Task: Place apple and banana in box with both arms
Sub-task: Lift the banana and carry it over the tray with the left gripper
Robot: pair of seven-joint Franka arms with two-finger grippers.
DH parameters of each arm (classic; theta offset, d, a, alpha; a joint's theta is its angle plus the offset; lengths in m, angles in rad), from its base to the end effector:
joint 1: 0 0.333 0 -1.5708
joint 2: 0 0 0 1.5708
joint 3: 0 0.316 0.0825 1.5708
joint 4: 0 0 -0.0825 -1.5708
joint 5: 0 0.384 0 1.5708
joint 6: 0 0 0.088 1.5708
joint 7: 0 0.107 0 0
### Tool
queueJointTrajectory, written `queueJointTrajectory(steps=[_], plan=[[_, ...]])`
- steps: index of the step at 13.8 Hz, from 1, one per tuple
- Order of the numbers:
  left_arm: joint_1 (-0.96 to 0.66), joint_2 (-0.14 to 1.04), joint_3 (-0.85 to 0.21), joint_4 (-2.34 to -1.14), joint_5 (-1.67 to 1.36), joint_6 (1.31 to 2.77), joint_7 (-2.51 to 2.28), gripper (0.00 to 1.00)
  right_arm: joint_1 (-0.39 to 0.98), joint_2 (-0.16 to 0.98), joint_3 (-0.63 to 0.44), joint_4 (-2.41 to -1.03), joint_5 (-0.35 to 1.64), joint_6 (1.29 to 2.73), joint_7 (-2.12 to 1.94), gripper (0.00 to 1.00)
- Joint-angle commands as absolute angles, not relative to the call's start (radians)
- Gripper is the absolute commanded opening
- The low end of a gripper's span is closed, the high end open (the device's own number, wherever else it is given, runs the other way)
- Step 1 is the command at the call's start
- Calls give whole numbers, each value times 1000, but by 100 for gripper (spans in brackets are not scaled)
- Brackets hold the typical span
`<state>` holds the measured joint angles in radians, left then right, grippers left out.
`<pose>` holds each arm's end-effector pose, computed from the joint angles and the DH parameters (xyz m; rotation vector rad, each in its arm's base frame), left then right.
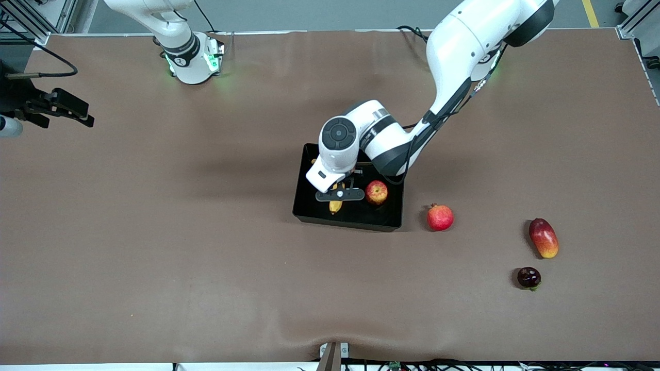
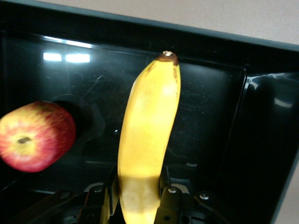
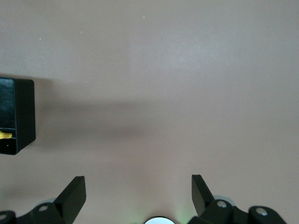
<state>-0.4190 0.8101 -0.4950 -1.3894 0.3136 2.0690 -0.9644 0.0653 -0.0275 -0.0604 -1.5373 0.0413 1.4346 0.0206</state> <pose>0.5119 -0.5144 0.2615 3.1154 0.0333 -0.1325 0.5317 0.0070 0.6437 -3.0975 0.0179 0.1174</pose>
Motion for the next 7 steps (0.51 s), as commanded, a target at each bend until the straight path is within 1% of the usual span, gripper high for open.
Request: queueJointTrajectory(steps=[1,3,7], plan=[[-433,859,-488,-1359,314,2109,-965,0,61,-26,-60,-1523,49,1422,21,100],[-446,880,-473,-1359,322,2126,-956,0,60,-26,-60,-1525,48,1422,26,100],[-508,899,-393,-1361,321,2154,-950,0,35,-26,-61,-1522,35,1424,26,100]])
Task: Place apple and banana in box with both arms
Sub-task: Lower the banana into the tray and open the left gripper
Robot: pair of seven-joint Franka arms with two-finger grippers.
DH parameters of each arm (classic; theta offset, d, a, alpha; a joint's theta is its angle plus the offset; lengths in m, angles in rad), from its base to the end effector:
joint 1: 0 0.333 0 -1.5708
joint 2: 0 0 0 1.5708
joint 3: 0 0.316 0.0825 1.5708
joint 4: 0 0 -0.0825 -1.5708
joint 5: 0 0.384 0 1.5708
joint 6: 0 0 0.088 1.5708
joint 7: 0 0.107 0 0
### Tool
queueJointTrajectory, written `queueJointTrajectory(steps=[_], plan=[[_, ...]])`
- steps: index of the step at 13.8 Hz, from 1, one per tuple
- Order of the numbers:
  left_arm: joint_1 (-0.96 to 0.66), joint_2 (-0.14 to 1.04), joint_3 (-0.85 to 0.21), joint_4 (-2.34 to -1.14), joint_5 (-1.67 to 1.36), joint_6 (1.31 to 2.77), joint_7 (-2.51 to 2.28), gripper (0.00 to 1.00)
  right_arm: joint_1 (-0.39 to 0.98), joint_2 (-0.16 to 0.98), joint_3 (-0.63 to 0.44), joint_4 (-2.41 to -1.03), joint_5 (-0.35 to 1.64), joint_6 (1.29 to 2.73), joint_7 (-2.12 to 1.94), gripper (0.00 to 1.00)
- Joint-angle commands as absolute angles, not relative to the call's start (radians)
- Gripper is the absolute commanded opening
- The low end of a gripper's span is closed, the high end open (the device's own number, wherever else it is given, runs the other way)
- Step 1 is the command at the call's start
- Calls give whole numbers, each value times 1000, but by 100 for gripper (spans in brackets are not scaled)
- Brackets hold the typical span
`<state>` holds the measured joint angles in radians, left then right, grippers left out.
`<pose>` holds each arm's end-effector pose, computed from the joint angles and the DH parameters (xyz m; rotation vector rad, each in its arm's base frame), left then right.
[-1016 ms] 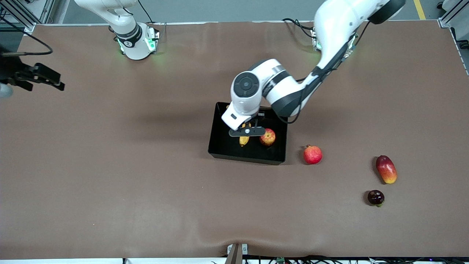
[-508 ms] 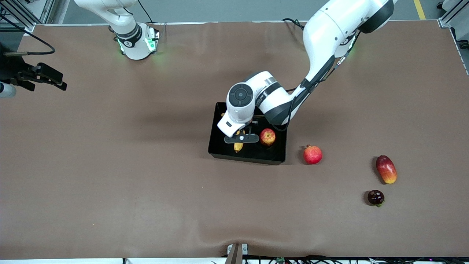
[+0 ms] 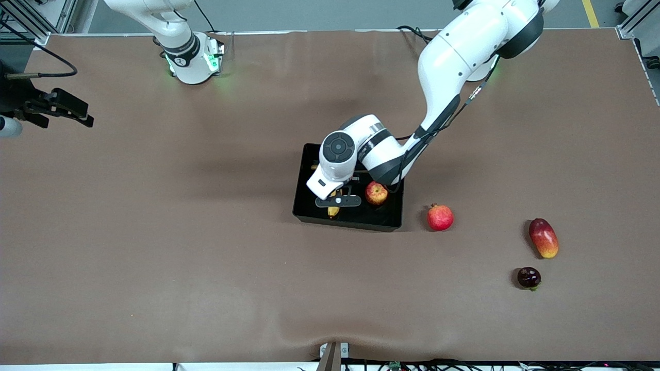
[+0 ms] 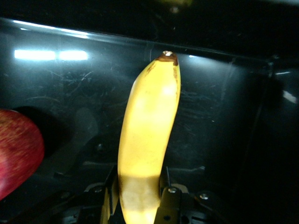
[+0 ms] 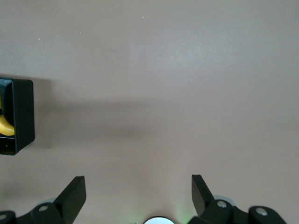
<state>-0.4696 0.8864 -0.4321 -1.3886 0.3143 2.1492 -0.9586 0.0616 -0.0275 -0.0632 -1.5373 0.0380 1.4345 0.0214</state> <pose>0.5083 -0.5183 0.2048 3.1259 0.0209 -0.1337 0.5318 0.0031 0.6436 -3.1004 0.0297 0.1175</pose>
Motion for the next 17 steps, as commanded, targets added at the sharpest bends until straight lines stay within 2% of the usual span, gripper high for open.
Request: queueJointTrajectory(steps=[1,2,3,4,10,14,17], plan=[[-508,903,-391,-1359,321,2154,-948,0,29,-28,-61,-1522,38,1424,25,100],[-508,905,-390,-1361,321,2158,-948,22,19,-28,-61,-1522,38,1424,25,100],[-506,905,-390,-1361,322,2163,-948,51,11,-29,-61,-1522,38,1422,26,100],[-508,902,-390,-1359,324,2164,-943,100,8,-31,-61,-1522,38,1422,26,100],[-470,766,-382,-1361,327,2148,-919,100,8,-29,-60,-1522,46,1422,26,100],[-365,588,-383,-1365,328,1985,-907,100,9,-29,-60,-1522,46,1422,26,100],[-229,488,-393,-1365,311,1861,-775,100,11,-29,-60,-1523,46,1422,26,100]])
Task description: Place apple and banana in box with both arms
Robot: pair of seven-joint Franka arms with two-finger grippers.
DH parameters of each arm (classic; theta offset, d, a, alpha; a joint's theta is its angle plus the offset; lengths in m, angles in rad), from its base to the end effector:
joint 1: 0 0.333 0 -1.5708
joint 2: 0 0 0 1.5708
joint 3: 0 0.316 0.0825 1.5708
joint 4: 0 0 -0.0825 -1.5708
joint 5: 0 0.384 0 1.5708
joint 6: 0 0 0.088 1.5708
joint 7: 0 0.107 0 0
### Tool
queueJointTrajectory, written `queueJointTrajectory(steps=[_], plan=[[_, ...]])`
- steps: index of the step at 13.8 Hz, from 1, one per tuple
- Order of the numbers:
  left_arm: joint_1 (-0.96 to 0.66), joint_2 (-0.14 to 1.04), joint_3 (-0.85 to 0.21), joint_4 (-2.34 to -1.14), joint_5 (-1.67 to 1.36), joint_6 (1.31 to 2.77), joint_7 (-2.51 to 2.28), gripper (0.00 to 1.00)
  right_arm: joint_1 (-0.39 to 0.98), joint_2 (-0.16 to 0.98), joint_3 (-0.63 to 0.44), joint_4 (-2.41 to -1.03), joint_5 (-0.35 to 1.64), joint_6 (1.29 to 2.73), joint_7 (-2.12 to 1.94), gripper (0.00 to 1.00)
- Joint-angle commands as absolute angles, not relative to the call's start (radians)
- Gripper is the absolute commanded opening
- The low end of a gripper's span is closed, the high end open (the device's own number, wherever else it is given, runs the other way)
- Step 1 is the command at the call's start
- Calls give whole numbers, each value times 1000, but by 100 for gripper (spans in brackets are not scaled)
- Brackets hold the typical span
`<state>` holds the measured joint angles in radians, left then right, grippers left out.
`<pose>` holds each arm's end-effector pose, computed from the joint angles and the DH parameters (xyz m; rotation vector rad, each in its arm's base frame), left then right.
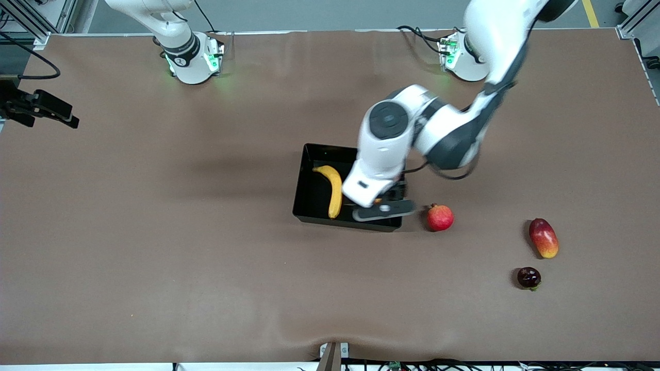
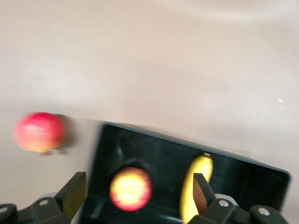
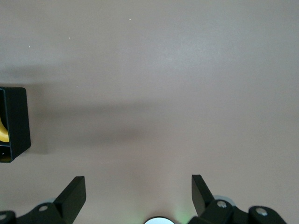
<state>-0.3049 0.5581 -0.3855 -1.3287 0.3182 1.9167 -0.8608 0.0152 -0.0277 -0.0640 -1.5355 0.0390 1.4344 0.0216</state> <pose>0.6022 -0.3916 0.4331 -3.1030 -0.2067 -0.1910 0.5313 -0.0219 0.6446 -3.0962 0.1029 0.1130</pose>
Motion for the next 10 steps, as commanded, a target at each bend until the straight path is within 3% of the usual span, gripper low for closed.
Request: queueJointTrajectory(steps=[1,10], plan=[[-188,462,-393,-1365,310,1823,-706,100,11,-29,-60,-1523,46,1422,26,100],[64,275,-394,-1399,223,1599,-430,100,15,-29,-57,-1522,46,1422,25,100]])
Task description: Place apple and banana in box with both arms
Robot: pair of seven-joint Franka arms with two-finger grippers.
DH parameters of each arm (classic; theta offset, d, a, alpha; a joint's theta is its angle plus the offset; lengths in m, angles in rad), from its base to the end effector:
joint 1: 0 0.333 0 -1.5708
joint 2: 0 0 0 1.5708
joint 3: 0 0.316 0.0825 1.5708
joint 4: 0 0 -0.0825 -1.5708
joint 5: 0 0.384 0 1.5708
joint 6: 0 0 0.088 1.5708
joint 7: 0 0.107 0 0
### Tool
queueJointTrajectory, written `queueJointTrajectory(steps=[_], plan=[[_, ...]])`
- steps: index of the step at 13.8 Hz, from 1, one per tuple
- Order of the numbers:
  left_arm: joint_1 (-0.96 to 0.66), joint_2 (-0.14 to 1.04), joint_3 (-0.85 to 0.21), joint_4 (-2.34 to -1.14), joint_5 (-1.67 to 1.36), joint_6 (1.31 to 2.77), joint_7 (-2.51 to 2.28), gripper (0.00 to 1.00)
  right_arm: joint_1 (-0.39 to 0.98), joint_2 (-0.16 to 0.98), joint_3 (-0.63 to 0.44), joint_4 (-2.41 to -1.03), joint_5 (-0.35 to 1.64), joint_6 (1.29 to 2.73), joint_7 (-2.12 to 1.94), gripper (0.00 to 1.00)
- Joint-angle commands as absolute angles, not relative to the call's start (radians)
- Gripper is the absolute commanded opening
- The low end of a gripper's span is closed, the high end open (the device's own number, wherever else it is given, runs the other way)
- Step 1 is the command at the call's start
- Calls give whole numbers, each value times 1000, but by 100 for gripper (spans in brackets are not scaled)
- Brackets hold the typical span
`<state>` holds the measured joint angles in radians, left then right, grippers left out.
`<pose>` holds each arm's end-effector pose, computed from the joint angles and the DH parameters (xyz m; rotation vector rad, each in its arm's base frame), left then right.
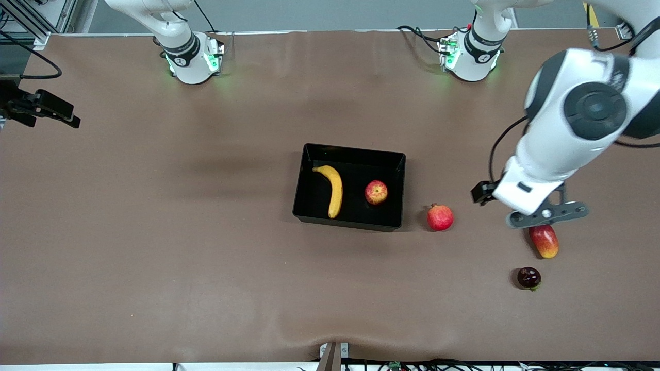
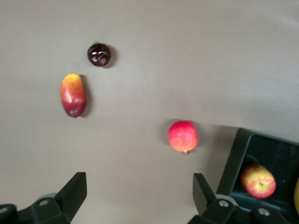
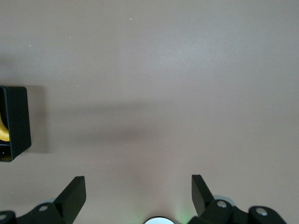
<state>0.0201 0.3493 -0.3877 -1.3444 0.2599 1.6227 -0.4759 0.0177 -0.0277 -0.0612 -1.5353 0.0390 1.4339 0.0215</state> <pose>0.6319 -0.1715 0.5375 -3.0005 -0.1608 -0.0155 0.5313 -0.0190 0.6446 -3.0968 0.0945 0.1136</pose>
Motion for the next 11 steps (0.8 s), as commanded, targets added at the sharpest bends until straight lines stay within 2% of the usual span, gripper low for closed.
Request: queueJointTrajectory(steps=[1,6,8,10,11], plan=[[87,249,-394,-1416,200,1591,-417,100,14,-29,-57,-1522,46,1422,25,100],[163,68,-373,-1560,92,1591,-282,100,12,-29,-57,-1522,45,1424,14,100],[132,-7,-289,-1627,59,1591,-215,100,11,-28,-58,-1522,35,1425,15,100],[36,-81,-156,-1698,37,1591,-175,100,15,-28,-57,-1523,35,1424,15,100],[19,-106,-134,-1719,37,1591,-172,100,17,-28,-57,-1522,35,1425,14,100]])
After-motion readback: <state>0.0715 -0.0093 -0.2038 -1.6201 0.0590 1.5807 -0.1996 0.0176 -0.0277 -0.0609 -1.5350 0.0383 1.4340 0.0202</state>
